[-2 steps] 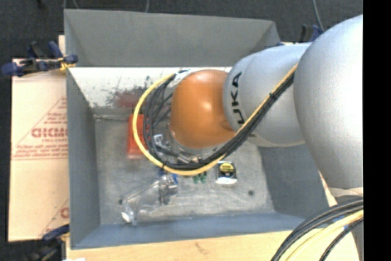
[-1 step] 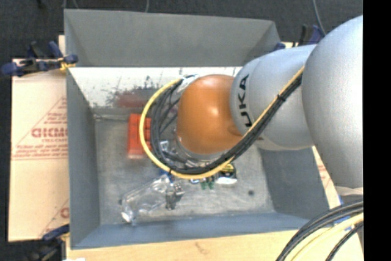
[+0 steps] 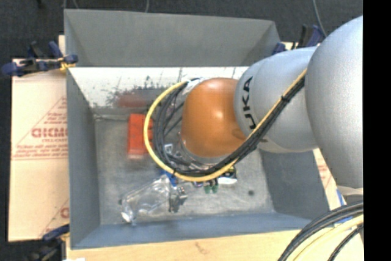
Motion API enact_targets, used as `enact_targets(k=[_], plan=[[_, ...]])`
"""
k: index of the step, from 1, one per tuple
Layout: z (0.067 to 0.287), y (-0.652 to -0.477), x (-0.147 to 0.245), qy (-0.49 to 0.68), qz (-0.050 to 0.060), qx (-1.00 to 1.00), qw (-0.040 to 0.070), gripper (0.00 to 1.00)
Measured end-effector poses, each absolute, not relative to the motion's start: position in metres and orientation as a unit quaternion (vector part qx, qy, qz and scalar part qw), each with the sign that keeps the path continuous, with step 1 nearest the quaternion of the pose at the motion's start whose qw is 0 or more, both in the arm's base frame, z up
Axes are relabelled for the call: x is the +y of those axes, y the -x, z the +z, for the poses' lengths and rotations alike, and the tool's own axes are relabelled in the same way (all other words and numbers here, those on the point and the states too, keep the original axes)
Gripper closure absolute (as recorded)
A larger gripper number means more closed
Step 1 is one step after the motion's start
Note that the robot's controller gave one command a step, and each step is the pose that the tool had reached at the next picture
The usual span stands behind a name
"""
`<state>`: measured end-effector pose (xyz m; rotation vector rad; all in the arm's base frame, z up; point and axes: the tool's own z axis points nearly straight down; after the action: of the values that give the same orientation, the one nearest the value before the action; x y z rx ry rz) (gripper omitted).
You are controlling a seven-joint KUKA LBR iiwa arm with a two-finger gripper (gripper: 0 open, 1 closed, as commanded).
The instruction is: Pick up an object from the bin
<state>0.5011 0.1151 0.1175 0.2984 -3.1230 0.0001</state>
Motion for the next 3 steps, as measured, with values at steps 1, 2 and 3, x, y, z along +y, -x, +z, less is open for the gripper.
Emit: enact_targets(k=[1,2,3], plan=[[0.0748,-0.5176,0.1179,-0.181,0.001,-0.983,0.002,0.0],[0.0741,-0.5102,0.1188,-0.288,0.0,-0.958,-0.007,0.0],[0.0749,-0.5105,0.1192,-0.286,0.0,-0.958,-0.008,1.0]])
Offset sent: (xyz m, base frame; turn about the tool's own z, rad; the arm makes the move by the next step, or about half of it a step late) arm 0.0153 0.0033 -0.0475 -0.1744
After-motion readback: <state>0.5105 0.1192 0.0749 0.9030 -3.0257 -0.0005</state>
